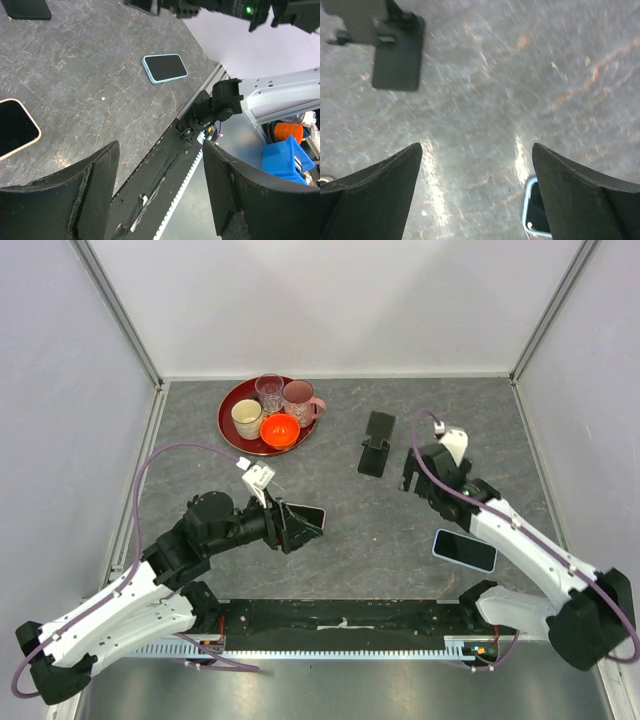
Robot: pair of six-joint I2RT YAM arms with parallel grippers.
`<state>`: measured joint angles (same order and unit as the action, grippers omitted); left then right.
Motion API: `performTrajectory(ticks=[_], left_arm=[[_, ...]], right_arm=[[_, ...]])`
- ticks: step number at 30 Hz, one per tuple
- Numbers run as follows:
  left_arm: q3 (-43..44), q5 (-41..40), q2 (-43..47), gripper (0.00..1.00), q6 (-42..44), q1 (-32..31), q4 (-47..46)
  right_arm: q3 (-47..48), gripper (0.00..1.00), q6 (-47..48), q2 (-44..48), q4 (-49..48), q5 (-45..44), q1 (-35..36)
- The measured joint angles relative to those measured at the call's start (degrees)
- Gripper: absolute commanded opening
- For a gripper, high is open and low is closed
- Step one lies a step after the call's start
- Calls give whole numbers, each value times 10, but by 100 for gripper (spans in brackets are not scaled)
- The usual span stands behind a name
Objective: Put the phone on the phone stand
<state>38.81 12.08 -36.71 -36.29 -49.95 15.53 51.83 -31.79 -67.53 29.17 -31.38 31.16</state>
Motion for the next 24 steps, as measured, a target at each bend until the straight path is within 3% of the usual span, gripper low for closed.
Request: performTrajectory(ticks=[6,12,24], left_arm=[[0,4,-53,73,4,0,-32],[-1,11,-52,73,4,0,-40],[-18,10,0,73,3,0,-51]], right_arm=[[-111,92,-158,118,66,28,-52],[-132,98,-272,105,158,38,-118],[-139,98,-296,70,241,124,-295]])
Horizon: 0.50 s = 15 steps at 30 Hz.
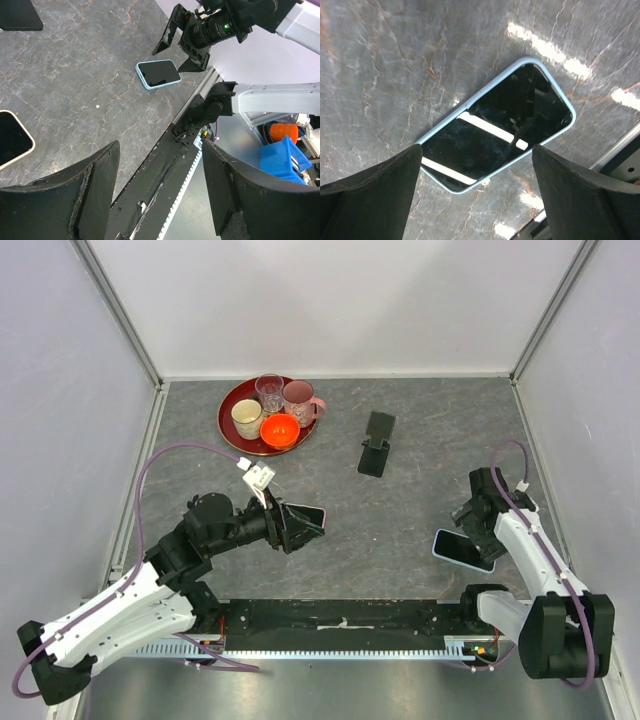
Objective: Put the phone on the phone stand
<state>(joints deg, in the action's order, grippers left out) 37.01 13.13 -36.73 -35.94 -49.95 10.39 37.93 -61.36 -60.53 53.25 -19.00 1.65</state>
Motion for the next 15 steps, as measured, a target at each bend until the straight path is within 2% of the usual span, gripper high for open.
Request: performTrajectory(ticks=[7,15], left_arm=[[-1,-1,6,73,0,0,2],[-1,0,-16,73,0,0,-1]], right_arm=[[-16,98,14,-41,-14,53,-56],[-37,98,30,-71,-38,96,-70]])
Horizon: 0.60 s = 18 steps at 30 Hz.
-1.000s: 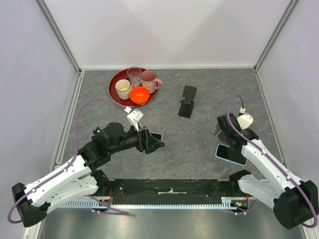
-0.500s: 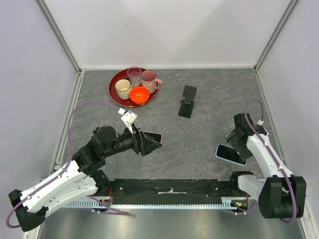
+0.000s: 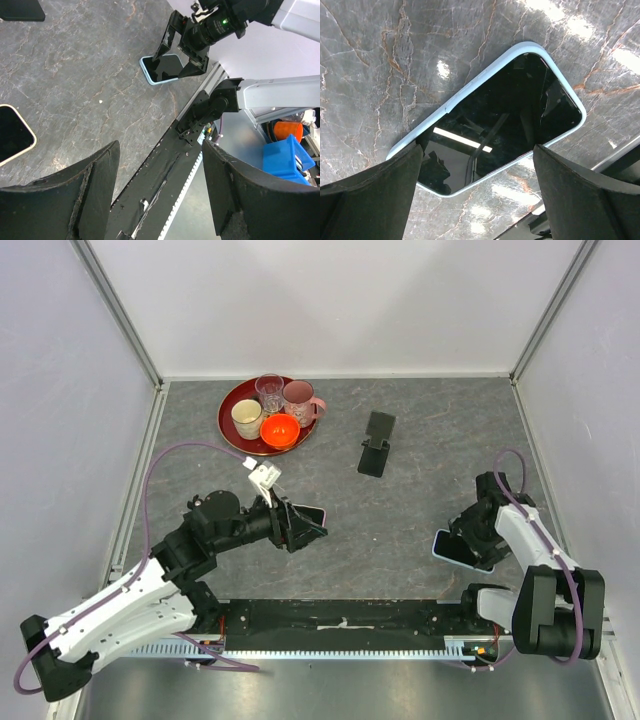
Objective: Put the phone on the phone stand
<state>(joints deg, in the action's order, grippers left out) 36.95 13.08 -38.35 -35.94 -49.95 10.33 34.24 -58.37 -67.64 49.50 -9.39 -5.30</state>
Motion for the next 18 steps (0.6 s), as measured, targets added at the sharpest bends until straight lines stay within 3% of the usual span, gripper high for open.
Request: performTrajectory(ticks=[8,12,18], left_arm=[[0,5,-30,73,0,0,-2],[2,7,-43,73,0,0,-7],[2,11,-47,73,0,0,-16]], right_arm=[[10,98,94,-15,-41,75,-1],[17,98,139,-31,-198,157,19],[33,98,183,-88,-298,200,71]])
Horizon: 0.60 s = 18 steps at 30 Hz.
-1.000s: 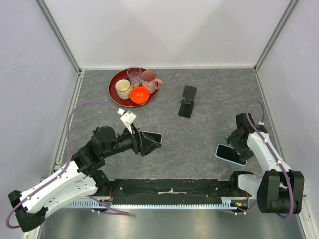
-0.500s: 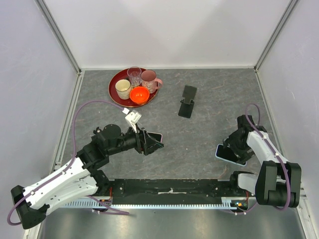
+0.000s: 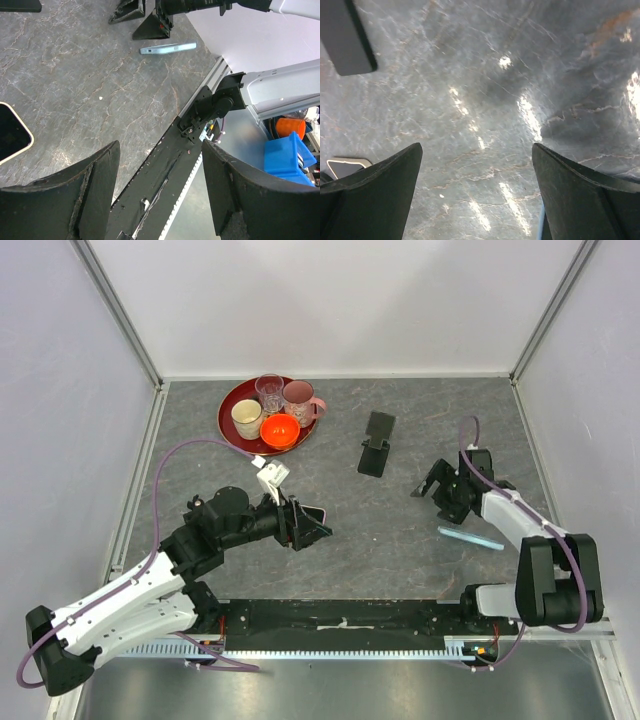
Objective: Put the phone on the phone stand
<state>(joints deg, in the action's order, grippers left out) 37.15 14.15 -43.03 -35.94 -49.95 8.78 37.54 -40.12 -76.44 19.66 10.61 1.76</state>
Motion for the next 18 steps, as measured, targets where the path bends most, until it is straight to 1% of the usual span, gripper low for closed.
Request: performTrajectory(ticks=[8,12,15,18], left_arm=[[0,11,1,73,0,0,-4],[0,14,1,73,0,0,-4],[0,14,0,73,0,0,-5],[0,14,1,73,0,0,-6]], right_arm=[[24,98,21,53,4,-32,4],[37,98,1,64,48,-95,-6],[37,98,-43,78,100,-160,-59],[12,98,-73,117,129,-208,-160]])
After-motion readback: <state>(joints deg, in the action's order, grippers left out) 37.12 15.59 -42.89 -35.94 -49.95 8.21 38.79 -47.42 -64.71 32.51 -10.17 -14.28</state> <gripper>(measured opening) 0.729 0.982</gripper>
